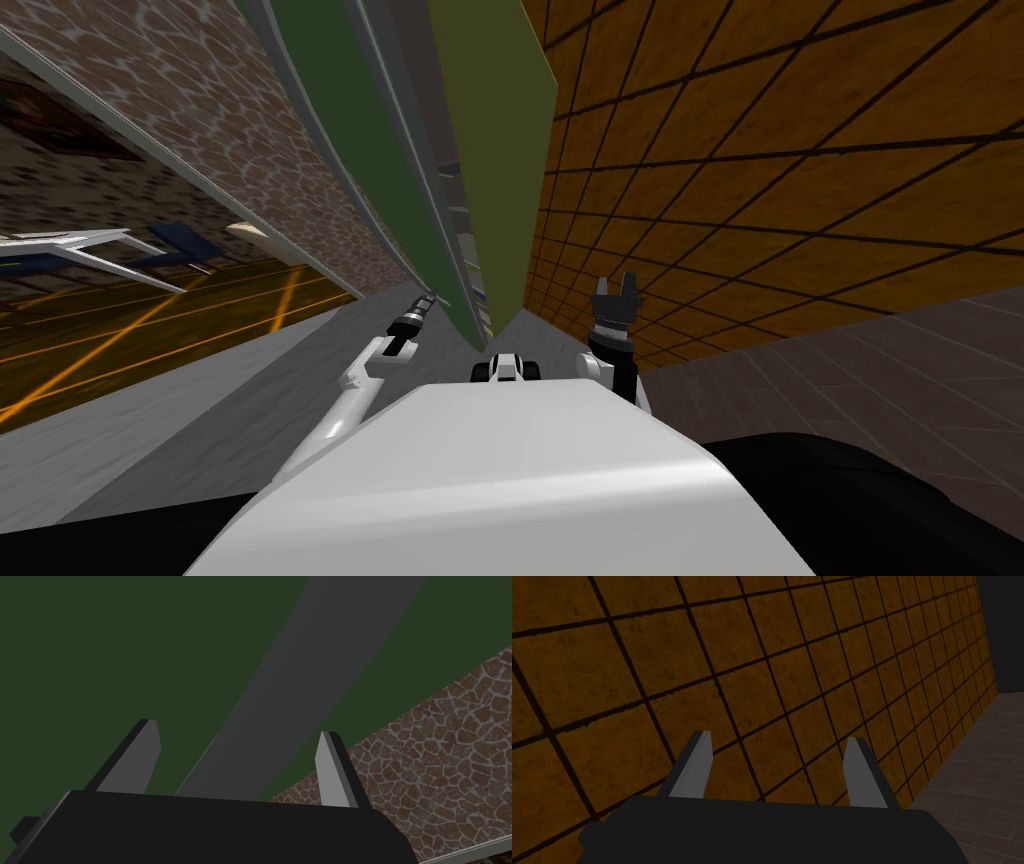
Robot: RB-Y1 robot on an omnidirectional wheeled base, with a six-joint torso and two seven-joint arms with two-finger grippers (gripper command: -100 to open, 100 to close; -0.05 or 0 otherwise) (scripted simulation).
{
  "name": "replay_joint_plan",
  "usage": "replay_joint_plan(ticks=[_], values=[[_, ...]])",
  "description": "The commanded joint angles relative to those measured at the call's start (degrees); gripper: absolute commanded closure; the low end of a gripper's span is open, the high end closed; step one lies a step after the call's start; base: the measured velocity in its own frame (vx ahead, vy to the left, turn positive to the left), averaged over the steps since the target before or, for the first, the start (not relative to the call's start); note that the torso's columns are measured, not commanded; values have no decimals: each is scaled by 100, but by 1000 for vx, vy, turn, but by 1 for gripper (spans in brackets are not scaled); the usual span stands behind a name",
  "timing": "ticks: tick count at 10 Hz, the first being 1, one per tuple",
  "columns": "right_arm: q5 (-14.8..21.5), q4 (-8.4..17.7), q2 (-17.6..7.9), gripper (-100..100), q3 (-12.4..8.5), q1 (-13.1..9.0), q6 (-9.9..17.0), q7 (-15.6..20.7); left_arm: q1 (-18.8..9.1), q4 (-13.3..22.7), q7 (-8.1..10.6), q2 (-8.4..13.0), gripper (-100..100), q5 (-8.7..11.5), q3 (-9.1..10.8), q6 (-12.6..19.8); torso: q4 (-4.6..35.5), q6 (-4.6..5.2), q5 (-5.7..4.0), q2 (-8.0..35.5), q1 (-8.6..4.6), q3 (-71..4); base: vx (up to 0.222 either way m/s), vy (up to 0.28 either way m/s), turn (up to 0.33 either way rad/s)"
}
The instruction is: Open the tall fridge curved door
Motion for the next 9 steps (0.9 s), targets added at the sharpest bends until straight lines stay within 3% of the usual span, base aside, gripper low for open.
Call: replay_joint_plan(ticks=[1,9], values=[[0,0,1,0,1,0,0,0,-20,-91,122,186,100,64,-83,-131,1,3,-8,-32,-17,-20,-144,261,-53],[0,0,0,0,0,1,0,0,182,-346,394,647,100,196,-521,-530,-4,1,-2,41,-48,24,-153,306,-70]])
